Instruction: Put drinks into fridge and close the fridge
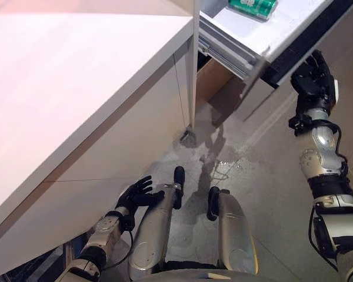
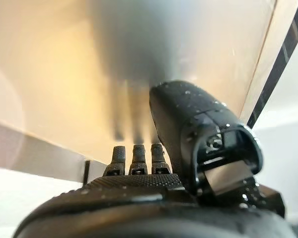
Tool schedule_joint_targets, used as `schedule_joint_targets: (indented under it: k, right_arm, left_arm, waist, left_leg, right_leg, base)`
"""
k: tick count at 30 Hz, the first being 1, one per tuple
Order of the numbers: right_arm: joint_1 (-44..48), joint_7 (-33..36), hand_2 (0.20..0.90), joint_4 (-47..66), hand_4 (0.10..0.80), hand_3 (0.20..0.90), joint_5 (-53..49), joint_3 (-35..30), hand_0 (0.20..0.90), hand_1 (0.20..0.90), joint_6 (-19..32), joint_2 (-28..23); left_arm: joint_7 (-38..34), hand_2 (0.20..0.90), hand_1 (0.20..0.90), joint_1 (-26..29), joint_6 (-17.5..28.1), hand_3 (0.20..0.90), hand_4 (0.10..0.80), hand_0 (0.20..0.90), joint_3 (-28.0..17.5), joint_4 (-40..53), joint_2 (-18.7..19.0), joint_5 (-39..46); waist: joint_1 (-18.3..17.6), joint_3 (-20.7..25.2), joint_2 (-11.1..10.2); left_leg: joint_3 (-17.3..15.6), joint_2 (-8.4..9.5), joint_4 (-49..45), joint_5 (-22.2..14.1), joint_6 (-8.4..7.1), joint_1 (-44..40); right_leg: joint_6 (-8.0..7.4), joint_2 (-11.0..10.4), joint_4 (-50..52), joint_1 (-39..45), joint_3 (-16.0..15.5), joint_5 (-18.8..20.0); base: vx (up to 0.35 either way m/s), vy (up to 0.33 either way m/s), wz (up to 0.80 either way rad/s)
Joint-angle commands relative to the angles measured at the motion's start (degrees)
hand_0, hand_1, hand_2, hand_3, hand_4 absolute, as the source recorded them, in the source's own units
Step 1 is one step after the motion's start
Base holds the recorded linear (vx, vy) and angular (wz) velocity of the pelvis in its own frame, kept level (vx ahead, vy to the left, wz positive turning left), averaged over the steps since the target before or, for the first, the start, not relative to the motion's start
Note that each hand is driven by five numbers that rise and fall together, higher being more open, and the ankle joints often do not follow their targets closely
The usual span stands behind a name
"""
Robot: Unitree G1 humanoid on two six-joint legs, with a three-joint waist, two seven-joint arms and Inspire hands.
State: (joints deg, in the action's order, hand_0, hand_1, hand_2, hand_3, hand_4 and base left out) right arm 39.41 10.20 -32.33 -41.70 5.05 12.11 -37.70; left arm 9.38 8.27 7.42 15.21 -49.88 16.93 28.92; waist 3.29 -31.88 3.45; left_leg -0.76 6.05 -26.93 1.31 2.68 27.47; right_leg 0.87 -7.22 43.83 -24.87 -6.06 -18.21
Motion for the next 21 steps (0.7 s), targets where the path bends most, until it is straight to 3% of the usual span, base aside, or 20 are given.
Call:
schedule_joint_targets:
  k: [1, 6, 7, 8, 9, 21]
  right_arm:
    - [18.6, -6.7, 0.9, 13.0, 0.8, 0.9, 9.8, 7.5, 0.9, 0.9, 5.9, -2.9]
    - [22.0, -7.7, 0.9, 10.3, 0.8, 0.9, 9.5, 10.6, 0.9, 0.9, 4.0, -2.9]
    - [22.6, -7.8, 0.9, 9.6, 0.8, 0.9, 9.5, 10.9, 0.9, 0.9, 3.5, -2.8]
    - [22.6, -7.9, 0.9, 9.4, 0.8, 0.9, 9.5, 11.0, 0.9, 0.9, 3.4, -2.7]
    - [23.0, -7.9, 0.9, 8.6, 0.8, 0.9, 9.1, 11.3, 0.9, 0.9, 3.3, -2.7]
    - [18.9, -4.2, 0.9, 5.1, 0.8, 0.9, 8.5, 9.1, 0.9, 0.9, 2.7, -2.2]
  left_arm:
    - [1.5, 0.9, 0.9, -8.7, 0.2, 0.9, 0.8, 0.9, 2.9, 1.2, 1.8, -1.1]
    - [1.9, 0.9, 0.9, -8.7, 0.6, 0.9, 0.8, 0.9, 3.0, 0.6, 2.3, -1.2]
    - [1.8, 0.9, 0.9, -8.5, 0.5, 0.9, 0.8, 0.9, 3.1, 0.7, 2.4, -1.5]
    - [1.9, 0.9, 0.9, -8.6, 0.5, 0.9, 0.8, 0.9, 3.1, 0.6, 2.4, -1.6]
    - [2.1, 0.9, 0.9, -8.6, 0.6, 0.9, 0.8, 0.9, 3.1, 0.3, 2.6, -1.8]
    - [1.9, 0.9, 0.9, -9.1, 0.2, 0.9, 0.8, 0.9, 2.3, -1.5, 3.5, -4.4]
  waist:
    - [5.0, 4.5, -0.6]
    - [6.4, 5.2, -0.7]
    - [6.6, 5.3, -0.7]
    - [6.8, 5.5, -0.8]
    - [7.0, 5.6, -0.8]
    - [6.9, 7.7, -2.1]
  left_leg:
    - [1.5, 1.14, -8.1, -15.2, 3.02, -6.3]
    - [2.6, 1.33, -4.7, -14.0, 2.79, -8.8]
    - [2.6, 1.41, -3.7, -12.3, 2.98, -8.5]
    - [2.9, 1.51, -3.9, -13.7, 2.8, -9.3]
    - [2.8, 1.44, -3.0, -12.1, 2.95, -9.3]
    - [2.9, 0.59, 4.7, -10.0, 2.62, -14.9]
  right_leg:
    - [1.11, -0.3, -5.3, 3.1, -2.3, 5.5]
    - [0.22, -1.5, -8.5, 6.1, -3.3, 6.5]
    - [0.48, -1.8, -9.7, 6.3, -4.1, 8.2]
    - [-0.03, -1.7, -9.5, 7.0, -3.6, 6.9]
    - [0.21, -2.0, -10.7, 7.2, -4.4, 8.6]
    - [-2.05, -1.6, -20.1, 12.8, -4.6, 12.2]
  base:
    - [0.062, 0.051, 0.12]
    - [0.047, 0.04, 0.17]
    - [0.053, 0.021, 0.19]
    - [-0.019, 0.03, 0.23]
    - [0.053, 0.015, 0.3]
    - [0.02, 0.003, 0.09]
